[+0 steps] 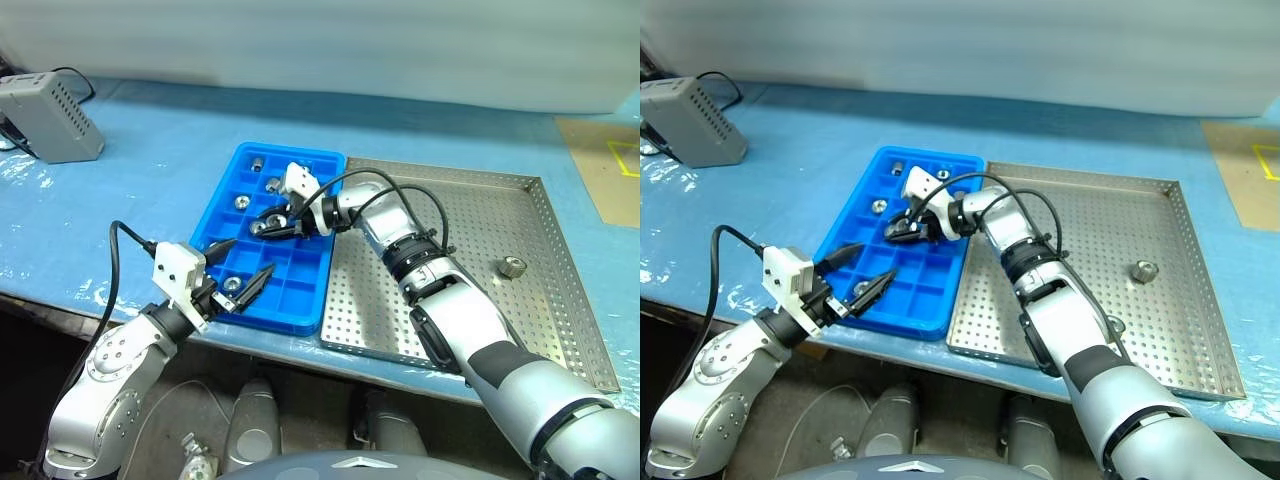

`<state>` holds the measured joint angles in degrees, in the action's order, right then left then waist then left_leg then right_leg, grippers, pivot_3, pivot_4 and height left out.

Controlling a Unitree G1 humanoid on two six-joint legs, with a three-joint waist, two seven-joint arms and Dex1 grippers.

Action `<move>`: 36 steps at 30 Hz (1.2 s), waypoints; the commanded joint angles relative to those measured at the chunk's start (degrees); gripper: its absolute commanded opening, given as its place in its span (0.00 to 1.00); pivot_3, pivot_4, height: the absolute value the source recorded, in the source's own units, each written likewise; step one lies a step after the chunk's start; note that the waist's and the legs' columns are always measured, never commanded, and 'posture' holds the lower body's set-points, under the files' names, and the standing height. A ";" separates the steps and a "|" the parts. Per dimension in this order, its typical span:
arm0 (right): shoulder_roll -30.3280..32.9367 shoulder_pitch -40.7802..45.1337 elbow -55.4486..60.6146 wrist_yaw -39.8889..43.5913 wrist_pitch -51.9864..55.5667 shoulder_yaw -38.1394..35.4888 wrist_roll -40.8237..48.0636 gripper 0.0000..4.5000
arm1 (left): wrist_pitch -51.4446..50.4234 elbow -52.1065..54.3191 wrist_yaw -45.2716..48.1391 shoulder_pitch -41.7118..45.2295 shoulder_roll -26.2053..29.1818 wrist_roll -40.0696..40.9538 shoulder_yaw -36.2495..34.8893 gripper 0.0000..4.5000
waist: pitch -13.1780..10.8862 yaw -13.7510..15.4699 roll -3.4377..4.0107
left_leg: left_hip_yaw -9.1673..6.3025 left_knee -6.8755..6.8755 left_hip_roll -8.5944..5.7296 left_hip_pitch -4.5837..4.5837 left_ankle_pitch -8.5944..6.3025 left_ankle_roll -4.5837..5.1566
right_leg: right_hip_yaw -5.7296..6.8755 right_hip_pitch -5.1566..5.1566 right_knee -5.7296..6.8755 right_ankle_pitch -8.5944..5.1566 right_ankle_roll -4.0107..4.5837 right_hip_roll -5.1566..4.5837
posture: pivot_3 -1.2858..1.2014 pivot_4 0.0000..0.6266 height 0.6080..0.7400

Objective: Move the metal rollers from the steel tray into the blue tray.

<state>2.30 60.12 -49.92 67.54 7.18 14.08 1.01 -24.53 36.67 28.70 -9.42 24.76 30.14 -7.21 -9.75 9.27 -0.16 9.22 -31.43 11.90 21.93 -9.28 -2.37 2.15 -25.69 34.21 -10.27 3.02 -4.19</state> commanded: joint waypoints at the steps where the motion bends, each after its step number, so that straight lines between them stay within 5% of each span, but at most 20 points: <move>1: 0.03 -1.31 4.28 1.40 1.15 1.31 0.00 0.37 | 0.15 0.76 0.11 0.62 0.89 0.78 -1.53 1.00 | 0.00 -0.17 0.00 | 0.00 -0.04 0.00 0.01 0.00 0.00 | 0.00 0.00 0.03 0.00 0.00 0.00 | 0.65 0.24 1.00; 13: -0.72 -6.49 8.78 0.05 5.08 4.21 -0.81 0.37 | 0.05 -0.04 0.43 1.03 1.65 0.88 -2.33 1.00 | 0.00 -0.49 -0.01 | -0.04 -0.28 0.00 -0.16 0.02 -0.03 | -0.09 -0.02 0.49 -0.23 -0.33 -0.01 | 0.65 0.24 1.00; 21: -0.30 -6.67 9.71 -3.69 5.29 1.37 0.99 0.96 | 0.17 -0.79 1.82 2.12 1.35 2.11 -1.86 1.00 | 0.00 -0.63 -0.01 | -0.04 -0.28 -0.01 -0.18 0.04 -0.07 | -0.15 -0.01 0.51 -0.22 -0.33 -0.01 | 0.63 0.24 1.00; 28: 8.12 -10.82 21.15 -3.06 9.78 -3.76 5.19 0.96 | -0.84 -6.49 6.48 10.13 1.07 5.51 0.56 1.00 | 0.00 -0.98 -0.01 | 0.01 -0.46 -0.03 -0.18 0.06 -0.09 | -0.18 0.08 0.54 -0.06 -0.05 -0.01 | 0.53 0.24 1.00; 36: 21.45 -22.92 42.63 -8.37 21.03 -12.99 10.82 0.96 | 1.21 -20.78 15.81 23.65 -1.09 3.63 7.73 1.00 | 0.00 -5.91 -0.03 | 0.27 -0.75 -0.14 -0.47 0.00 0.03 | -0.51 0.38 0.54 -0.14 -0.28 0.02 | 0.43 0.24 1.00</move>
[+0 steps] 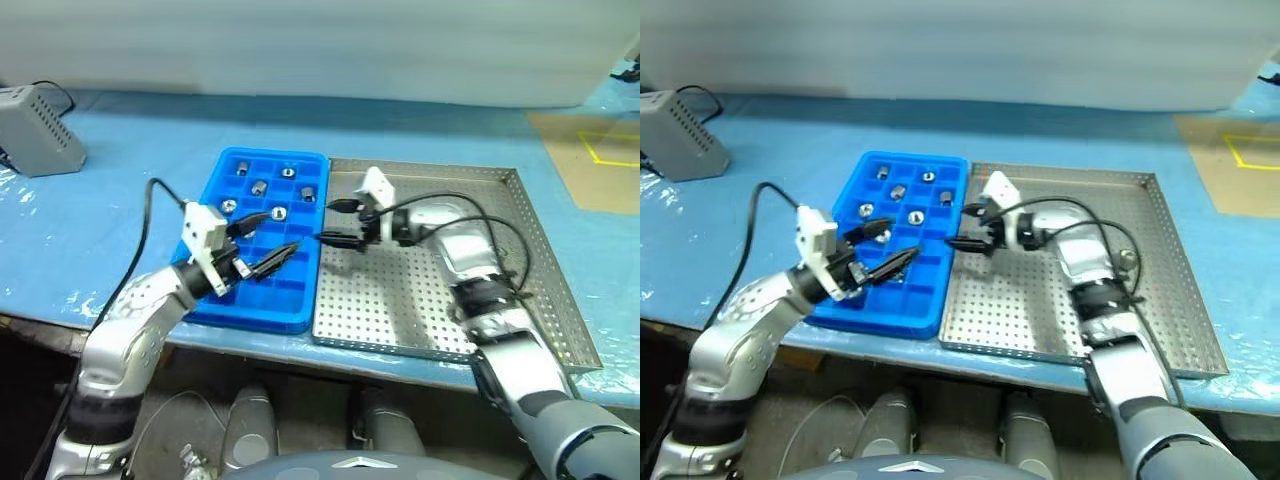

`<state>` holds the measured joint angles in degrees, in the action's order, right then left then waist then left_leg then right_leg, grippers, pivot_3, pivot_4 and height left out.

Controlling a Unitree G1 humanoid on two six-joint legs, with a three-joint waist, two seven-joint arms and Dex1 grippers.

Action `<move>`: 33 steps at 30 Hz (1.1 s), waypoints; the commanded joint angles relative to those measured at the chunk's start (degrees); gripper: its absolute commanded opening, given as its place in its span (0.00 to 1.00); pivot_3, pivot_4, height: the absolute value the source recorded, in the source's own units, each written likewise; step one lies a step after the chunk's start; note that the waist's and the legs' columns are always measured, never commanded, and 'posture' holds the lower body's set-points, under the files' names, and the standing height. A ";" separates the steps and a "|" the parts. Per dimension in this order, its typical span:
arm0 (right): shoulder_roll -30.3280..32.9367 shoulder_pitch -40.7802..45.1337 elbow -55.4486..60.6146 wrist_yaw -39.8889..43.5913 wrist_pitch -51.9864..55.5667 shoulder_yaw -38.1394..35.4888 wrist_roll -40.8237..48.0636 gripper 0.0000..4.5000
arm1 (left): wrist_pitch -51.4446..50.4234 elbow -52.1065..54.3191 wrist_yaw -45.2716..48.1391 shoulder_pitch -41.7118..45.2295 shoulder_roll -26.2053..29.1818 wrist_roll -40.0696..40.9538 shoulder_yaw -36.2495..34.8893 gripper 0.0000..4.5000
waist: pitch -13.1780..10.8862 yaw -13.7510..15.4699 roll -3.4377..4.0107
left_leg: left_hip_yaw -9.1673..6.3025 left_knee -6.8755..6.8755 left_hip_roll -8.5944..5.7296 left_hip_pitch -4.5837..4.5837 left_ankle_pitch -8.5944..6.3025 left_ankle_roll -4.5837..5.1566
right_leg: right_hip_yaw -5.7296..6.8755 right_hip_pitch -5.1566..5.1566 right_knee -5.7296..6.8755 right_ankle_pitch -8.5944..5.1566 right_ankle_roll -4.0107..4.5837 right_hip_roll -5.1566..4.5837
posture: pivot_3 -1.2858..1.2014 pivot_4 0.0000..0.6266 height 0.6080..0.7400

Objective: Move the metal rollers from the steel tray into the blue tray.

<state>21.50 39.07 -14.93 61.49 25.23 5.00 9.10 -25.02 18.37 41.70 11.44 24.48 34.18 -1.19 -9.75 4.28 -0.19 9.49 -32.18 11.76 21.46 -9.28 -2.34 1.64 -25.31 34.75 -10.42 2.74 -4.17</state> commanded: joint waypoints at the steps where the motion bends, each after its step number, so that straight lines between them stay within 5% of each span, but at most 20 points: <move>1: 3.77 -3.51 10.02 -3.47 4.33 -5.51 3.34 0.96 | 2.04 -4.36 3.83 4.44 -1.38 -0.61 2.41 1.00 | 0.00 -1.66 0.00 | 0.03 0.00 0.01 -0.05 0.00 0.00 | -0.03 0.00 0.01 0.01 0.00 0.02 | 0.43 0.24 1.00; 12: 12.54 -19.11 25.36 -12.71 20.88 -14.66 8.78 0.96 | 4.43 -16.68 10.14 13.77 -5.76 -3.53 6.17 1.00 | 0.01 -6.60 -0.02 | 0.11 -0.09 0.08 -0.19 -0.04 0.07 | -0.24 0.07 -0.08 -0.09 -0.17 0.34 | 0.36 0.24 1.00; 25: 20.82 -33.68 29.95 -14.73 27.12 -14.61 11.39 0.96 | 6.50 -20.59 11.18 14.93 -8.25 -5.80 6.10 1.00 | 0.05 -6.67 -0.02 | 0.09 -0.22 0.08 0.08 -0.24 0.40 | -0.15 0.41 -1.05 0.00 -0.39 0.34 | 0.37 0.24 1.00; 28: 22.13 -34.81 31.43 -13.76 26.29 -14.36 12.39 0.82 | 6.80 -20.81 10.89 14.86 -8.43 -6.11 5.98 1.00 | 0.06 -6.67 -0.03 | 0.10 -0.31 0.03 0.13 -0.36 0.60 | -0.19 0.48 -1.21 0.01 -0.40 0.31 | 0.37 0.24 1.00; 33: 22.33 -34.33 32.55 -13.60 25.71 -14.48 13.62 0.45 | 7.38 -21.18 10.71 14.62 -8.54 -6.82 5.85 1.00 | 0.06 -6.65 -0.03 | 0.10 -0.27 0.04 0.16 -0.38 0.62 | -0.18 0.47 -1.22 0.02 -0.41 0.31 | 0.37 0.24 1.00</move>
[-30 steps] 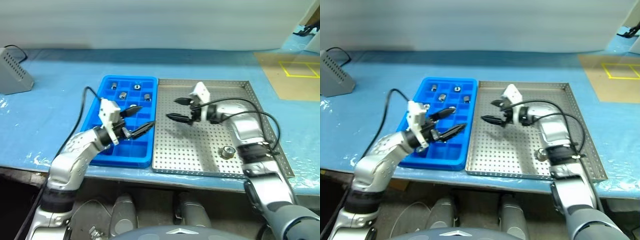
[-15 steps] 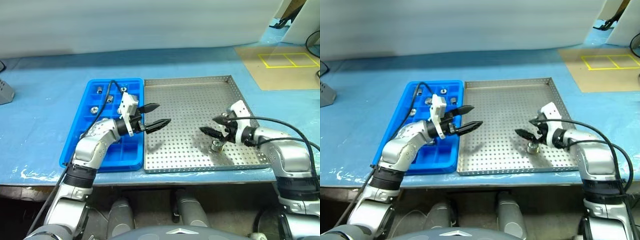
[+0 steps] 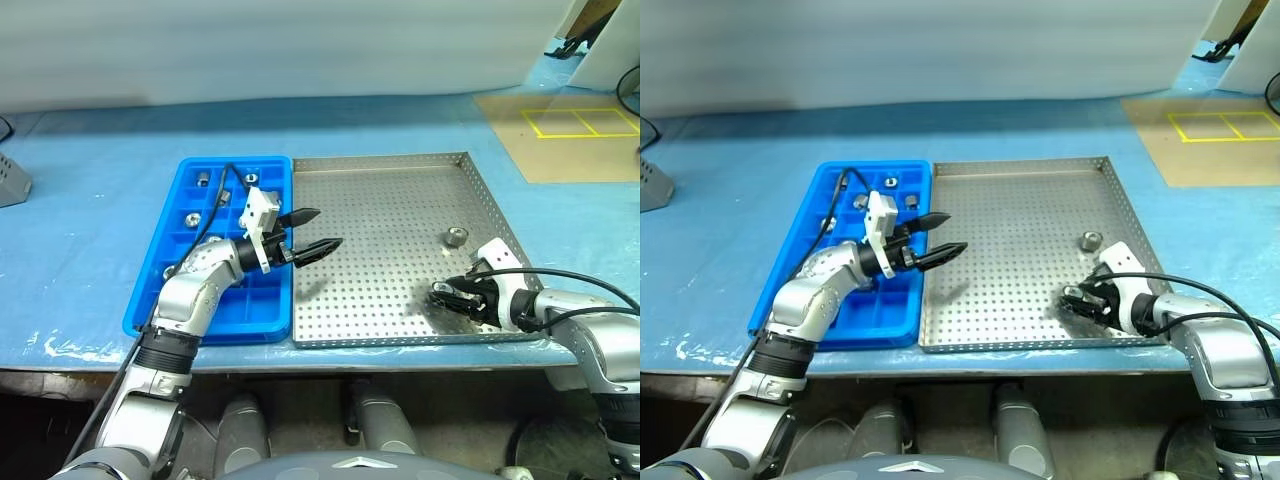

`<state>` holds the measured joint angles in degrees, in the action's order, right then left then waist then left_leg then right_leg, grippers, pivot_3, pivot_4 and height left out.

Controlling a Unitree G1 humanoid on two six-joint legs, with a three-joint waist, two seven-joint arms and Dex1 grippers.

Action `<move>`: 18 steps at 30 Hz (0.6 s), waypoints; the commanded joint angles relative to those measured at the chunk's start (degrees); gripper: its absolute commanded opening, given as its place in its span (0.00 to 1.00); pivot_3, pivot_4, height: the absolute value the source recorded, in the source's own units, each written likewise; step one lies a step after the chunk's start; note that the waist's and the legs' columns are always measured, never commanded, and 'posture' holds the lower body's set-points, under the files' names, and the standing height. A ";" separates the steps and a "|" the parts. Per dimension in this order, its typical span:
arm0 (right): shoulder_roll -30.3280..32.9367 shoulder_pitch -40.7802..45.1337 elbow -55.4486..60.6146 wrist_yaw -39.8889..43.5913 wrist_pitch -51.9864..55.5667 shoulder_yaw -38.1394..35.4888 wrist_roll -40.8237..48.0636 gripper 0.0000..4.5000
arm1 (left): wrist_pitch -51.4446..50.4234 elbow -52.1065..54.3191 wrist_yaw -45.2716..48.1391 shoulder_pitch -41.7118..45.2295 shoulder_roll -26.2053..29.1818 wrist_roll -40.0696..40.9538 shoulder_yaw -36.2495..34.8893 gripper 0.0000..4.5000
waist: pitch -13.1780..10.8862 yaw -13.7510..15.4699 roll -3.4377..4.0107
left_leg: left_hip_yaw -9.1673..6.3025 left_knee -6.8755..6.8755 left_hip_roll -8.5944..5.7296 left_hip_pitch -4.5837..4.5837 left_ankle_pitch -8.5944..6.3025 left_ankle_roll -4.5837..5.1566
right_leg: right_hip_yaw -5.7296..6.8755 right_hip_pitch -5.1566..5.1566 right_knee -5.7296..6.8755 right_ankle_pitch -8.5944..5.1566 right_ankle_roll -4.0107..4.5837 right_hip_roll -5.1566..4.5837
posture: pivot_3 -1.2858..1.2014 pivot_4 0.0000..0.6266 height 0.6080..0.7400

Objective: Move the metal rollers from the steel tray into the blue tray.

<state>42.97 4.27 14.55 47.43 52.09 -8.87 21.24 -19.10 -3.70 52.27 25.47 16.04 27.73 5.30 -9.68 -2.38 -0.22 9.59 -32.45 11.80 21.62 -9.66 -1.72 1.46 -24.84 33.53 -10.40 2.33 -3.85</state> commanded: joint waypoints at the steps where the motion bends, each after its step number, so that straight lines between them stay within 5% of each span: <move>1: 0.78 0.71 3.41 0.52 -1.32 -0.46 1.78 0.37 | 1.62 0.91 0.01 0.47 -0.08 -0.55 -0.71 1.00 | 0.00 0.00 0.00 | 0.00 0.01 0.00 0.00 0.00 0.00 | 0.00 0.00 0.00 0.00 0.00 0.00 | 0.37 0.24 1.00; 13: -12.38 25.01 -7.42 -0.90 -12.49 7.07 1.53 0.36 | 1.63 9.92 -4.37 -5.67 2.62 -1.03 -3.80 1.00 | 0.02 0.97 0.04 | 0.03 0.04 0.06 0.00 0.06 -0.12 | 0.03 -0.16 0.25 0.03 0.03 0.00 | 0.47 0.24 1.00; 18: -20.36 40.23 -26.54 1.77 -21.36 14.88 -3.67 0.36 | 0.18 16.65 -8.53 -10.68 4.15 -0.48 -6.19 1.00 | 0.01 1.96 0.05 | 0.03 0.12 0.07 0.05 0.06 -0.12 | 0.04 -0.28 0.34 0.30 0.48 -0.02 | 0.52 0.24 1.00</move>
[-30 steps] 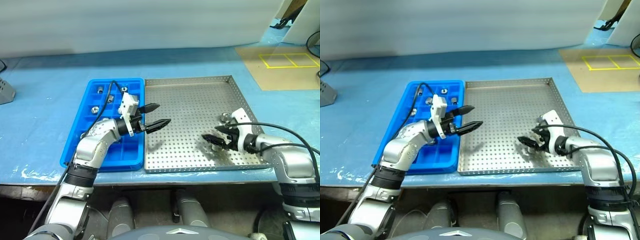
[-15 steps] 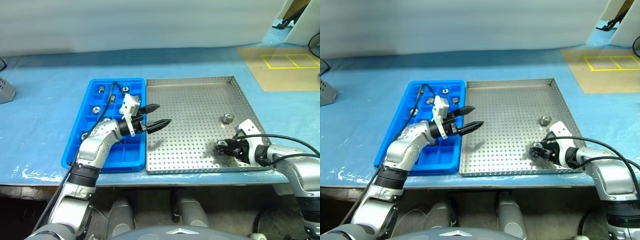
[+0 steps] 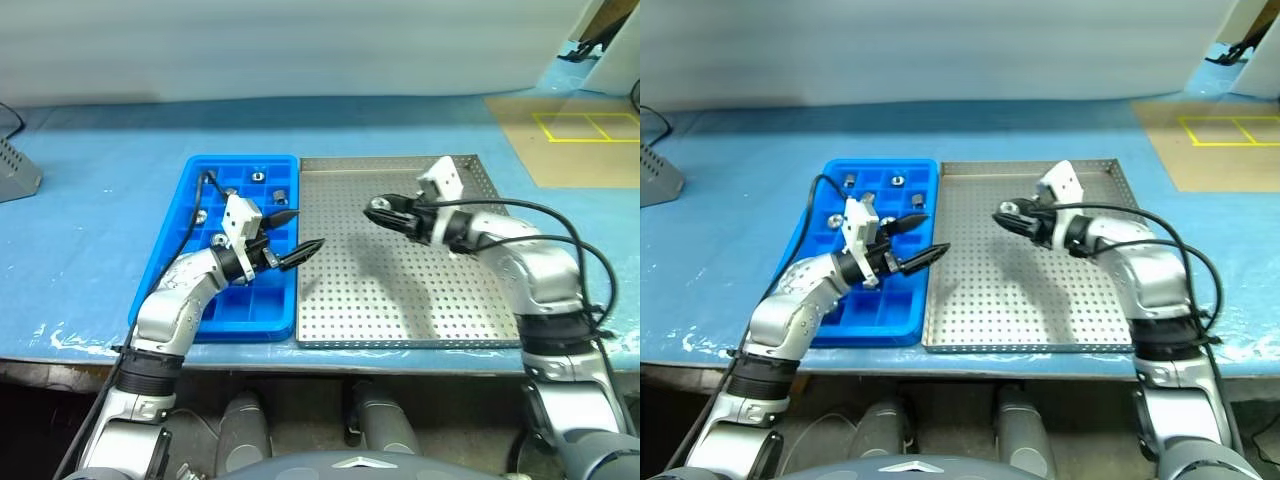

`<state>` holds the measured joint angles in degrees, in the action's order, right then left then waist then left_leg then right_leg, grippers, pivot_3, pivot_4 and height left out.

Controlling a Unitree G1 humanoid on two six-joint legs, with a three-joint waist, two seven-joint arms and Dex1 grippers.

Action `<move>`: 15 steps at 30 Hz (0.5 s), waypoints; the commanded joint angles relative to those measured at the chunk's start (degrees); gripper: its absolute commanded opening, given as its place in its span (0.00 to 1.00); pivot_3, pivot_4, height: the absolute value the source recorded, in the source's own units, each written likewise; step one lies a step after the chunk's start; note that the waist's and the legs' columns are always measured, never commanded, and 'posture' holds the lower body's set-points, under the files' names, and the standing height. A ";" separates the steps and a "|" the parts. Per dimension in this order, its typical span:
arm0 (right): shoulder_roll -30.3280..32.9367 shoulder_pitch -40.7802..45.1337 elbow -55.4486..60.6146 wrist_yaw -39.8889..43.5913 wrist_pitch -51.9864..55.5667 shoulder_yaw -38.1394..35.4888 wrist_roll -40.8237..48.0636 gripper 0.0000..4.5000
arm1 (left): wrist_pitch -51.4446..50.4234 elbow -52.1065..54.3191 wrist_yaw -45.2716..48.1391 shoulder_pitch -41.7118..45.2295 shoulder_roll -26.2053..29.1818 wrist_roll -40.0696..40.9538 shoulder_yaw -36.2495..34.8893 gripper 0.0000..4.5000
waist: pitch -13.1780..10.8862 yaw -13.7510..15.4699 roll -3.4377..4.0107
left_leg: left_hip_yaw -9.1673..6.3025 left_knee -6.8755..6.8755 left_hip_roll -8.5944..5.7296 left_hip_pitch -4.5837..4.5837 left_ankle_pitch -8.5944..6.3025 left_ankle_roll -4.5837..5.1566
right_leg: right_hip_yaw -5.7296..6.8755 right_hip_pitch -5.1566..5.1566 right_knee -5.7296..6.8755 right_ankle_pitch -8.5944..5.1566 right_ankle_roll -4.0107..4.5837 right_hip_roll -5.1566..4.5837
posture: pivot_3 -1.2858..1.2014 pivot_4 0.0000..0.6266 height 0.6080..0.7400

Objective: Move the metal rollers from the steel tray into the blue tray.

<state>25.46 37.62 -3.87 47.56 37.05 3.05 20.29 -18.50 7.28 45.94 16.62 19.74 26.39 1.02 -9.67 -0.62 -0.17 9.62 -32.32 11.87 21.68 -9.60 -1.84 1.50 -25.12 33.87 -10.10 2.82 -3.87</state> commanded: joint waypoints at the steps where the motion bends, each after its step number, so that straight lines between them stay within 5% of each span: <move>1: -4.24 9.06 -11.75 2.52 -8.28 4.07 -3.69 0.36 | -0.71 6.92 -3.02 -2.81 0.63 1.02 -2.37 1.00 | 0.00 0.60 0.00 | 0.00 0.02 0.00 0.07 0.00 -0.01 | 0.03 -0.05 0.04 0.01 0.02 -0.01 | 0.53 0.24 1.00; 15: -13.37 19.54 -34.90 19.64 -25.39 12.48 -11.58 0.36 | -3.94 24.50 -14.21 -19.23 2.99 1.37 -8.66 1.00 | -0.04 6.84 0.00 | -0.03 0.13 0.05 0.09 -0.04 -0.05 | 0.18 -0.07 0.15 -0.04 0.09 -0.33 | 0.63 0.24 1.00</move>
<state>12.53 55.10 -38.71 65.42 13.86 15.36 8.96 -22.59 28.30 32.77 -2.27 22.22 27.11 -6.12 -9.72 6.22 -0.17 9.59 -32.20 11.91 21.76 -9.63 -1.89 1.67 -25.19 34.02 -10.14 2.91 -4.20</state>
